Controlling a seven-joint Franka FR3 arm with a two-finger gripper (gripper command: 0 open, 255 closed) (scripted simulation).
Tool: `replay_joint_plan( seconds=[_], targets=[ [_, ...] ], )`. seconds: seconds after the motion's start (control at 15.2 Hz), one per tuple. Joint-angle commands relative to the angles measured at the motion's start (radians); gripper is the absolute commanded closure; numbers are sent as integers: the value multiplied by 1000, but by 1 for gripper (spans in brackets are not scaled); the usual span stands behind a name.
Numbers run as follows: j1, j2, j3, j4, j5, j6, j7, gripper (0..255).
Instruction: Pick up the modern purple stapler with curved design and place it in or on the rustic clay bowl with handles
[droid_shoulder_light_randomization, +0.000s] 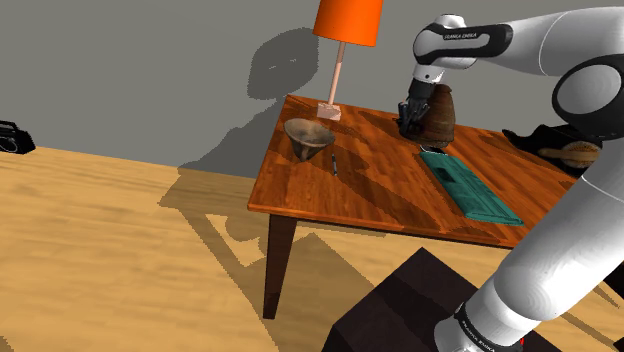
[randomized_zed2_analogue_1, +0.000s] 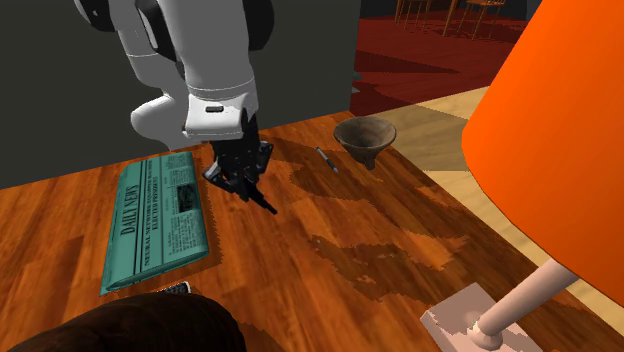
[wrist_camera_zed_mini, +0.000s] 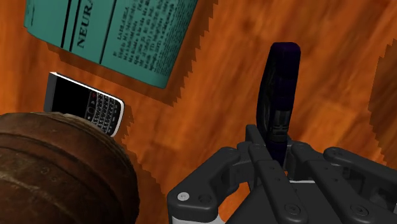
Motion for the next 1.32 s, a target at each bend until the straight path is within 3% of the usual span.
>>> replay_joint_plan(
  seconds=[0.0,0.73,1.25],
  targets=[
    [-2,2,-2,32,1,-30,-4,255],
    [-5,29,-5,200,10,-174,-11,255],
    [92,32,86,204,8,-174,177,255]
  ],
)
